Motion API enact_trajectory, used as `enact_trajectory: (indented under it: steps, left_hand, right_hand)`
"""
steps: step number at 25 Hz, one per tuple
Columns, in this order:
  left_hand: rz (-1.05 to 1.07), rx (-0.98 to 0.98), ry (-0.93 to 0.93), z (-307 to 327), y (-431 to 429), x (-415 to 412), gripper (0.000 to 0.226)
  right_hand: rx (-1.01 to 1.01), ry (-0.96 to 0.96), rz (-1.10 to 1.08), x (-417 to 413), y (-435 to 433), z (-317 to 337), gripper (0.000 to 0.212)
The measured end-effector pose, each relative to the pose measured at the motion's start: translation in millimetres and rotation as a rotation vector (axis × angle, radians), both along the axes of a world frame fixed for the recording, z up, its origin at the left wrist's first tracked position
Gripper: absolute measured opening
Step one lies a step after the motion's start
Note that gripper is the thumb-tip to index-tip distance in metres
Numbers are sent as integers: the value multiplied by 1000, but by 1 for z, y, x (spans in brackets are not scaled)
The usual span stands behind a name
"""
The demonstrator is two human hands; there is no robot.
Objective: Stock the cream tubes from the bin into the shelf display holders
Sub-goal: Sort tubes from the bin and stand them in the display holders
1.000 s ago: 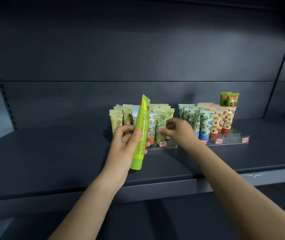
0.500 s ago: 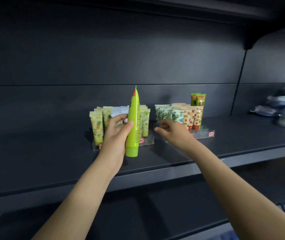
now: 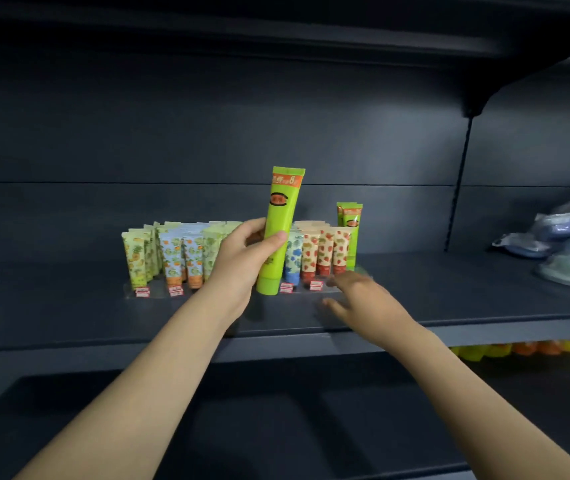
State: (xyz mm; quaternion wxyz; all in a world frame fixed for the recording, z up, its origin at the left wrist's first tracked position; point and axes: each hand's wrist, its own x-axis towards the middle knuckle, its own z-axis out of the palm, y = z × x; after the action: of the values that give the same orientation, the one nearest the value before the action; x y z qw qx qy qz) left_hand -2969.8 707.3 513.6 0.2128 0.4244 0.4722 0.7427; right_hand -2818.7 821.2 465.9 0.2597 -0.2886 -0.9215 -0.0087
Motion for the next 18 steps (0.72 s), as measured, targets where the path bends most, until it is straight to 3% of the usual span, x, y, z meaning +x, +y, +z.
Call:
enact_trajectory:
  steps: [7, 12, 18]
  left_hand:
    - [-49, -92, 5, 26, 78, 67, 33]
    - [-96, -172, 78, 42, 134, 84, 38]
    - [24, -275, 270, 49, 174, 72, 32]
  right_hand:
    - [158, -11, -9, 66, 75, -18, 19]
    - [-50, 131, -106, 78, 102, -36, 35]
    - [15, 49, -71, 76, 108, -41, 41]
